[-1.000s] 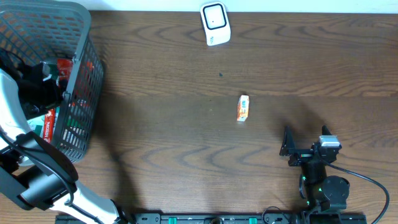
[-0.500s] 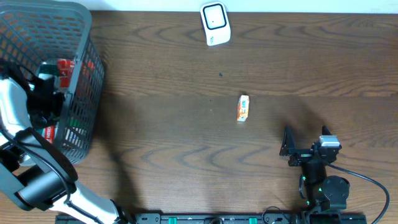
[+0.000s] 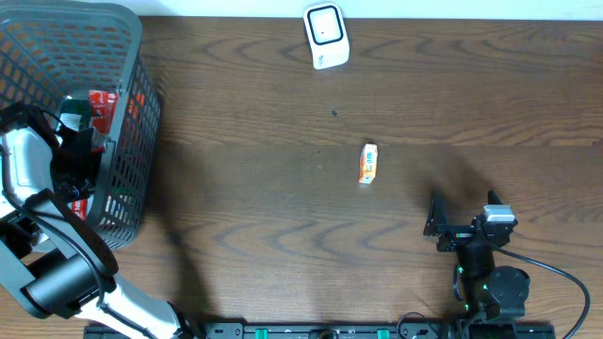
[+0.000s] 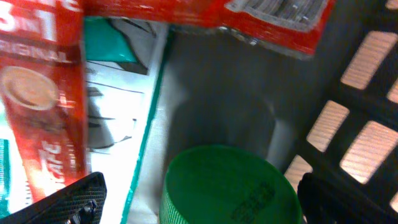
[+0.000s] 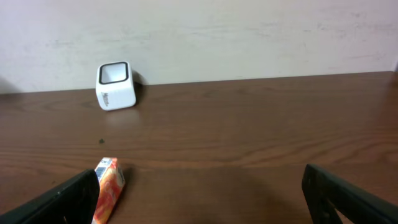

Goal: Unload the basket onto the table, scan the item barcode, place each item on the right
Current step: 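Lower the left gripper toward the green-lidded jar in the basket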

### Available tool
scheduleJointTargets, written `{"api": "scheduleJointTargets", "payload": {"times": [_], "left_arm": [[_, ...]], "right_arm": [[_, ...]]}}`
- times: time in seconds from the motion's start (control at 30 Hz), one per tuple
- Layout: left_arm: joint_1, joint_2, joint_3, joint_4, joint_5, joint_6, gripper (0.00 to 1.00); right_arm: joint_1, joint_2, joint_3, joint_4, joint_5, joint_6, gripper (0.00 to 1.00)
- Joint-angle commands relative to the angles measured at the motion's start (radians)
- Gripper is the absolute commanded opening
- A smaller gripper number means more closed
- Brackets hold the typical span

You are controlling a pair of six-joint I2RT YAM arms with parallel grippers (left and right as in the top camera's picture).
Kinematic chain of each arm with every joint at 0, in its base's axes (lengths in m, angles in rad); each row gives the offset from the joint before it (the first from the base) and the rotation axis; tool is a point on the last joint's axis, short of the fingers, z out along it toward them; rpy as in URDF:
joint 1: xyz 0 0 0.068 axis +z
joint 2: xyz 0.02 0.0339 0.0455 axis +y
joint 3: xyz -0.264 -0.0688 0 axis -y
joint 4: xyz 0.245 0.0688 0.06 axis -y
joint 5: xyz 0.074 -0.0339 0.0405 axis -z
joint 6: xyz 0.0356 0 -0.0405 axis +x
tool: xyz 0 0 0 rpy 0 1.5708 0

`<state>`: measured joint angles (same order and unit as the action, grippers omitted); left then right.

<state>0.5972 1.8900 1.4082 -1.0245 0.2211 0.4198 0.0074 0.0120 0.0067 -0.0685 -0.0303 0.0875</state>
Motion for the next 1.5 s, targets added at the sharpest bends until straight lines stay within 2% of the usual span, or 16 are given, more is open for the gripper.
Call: {"api": "scheduleJointTargets", "payload": {"times": [0.0,0.17,0.33,0.4,0.5,0.57,0.6,0.73,0.97,1.27,1.33,1.37,1.47], "left_arm": [[-0.003,-0.005,-0.009,0.002,-0.036,-0.045,0.98],[-0.003,-0.005,-0.009,-0.007,-0.019,-0.083,0.98],[-0.003,-0.005,-0.009,-0.014,0.109,-0.085,0.98],[-0.003,-0.005,-0.009,-0.021,0.103,-0.086,0.99],[-0.003,-0.005,-0.011,-0.033,0.087,-0.100,0.87],[-0.003,-0.004,-0.013,-0.037,0.037,-0.150,0.79],[-0.003,-0.004,-0.013,-0.041,0.014,-0.174,0.79],[-0.003,-0.004,-0.028,-0.045,-0.053,-0.247,0.79],[-0.003,-0.003,-0.084,0.028,-0.054,-0.284,0.79],[0.013,-0.005,-0.061,0.003,-0.053,-0.299,0.79],[0.013,-0.005,-0.061,0.002,-0.050,-0.299,0.80],[0.013,-0.005,-0.061,0.002,-0.046,-0.299,1.00],[0.013,-0.005,-0.061,0.001,-0.045,-0.328,1.00]], "right_arm": [[-0.012,-0.003,-0.002,-0.003,-0.001,0.009,0.99],[-0.012,-0.003,-0.002,-0.003,-0.001,0.009,0.99],[-0.012,-0.003,-0.002,-0.003,-0.001,0.009,0.99],[-0.012,-0.003,-0.002,-0.003,-0.001,0.009,0.99],[-0.012,-0.003,-0.002,-0.003,-0.001,0.009,0.99],[-0.012,-0.003,-0.002,-0.003,-0.001,0.009,0.99],[-0.012,-0.003,-0.002,-0.004,-0.001,0.009,0.99],[-0.012,-0.003,-0.002,-0.003,-0.002,0.009,0.99],[-0.012,-0.003,-0.002,-0.003,-0.001,0.009,0.99],[-0.012,-0.003,-0.002,-0.004,-0.001,0.009,0.99],[-0.012,-0.003,-0.002,-0.003,-0.002,0.009,0.99],[-0.012,-0.003,-0.002,-0.003,-0.002,0.009,0.99],[-0.012,-0.003,-0.002,-0.003,-0.001,0.009,0.99]]}}
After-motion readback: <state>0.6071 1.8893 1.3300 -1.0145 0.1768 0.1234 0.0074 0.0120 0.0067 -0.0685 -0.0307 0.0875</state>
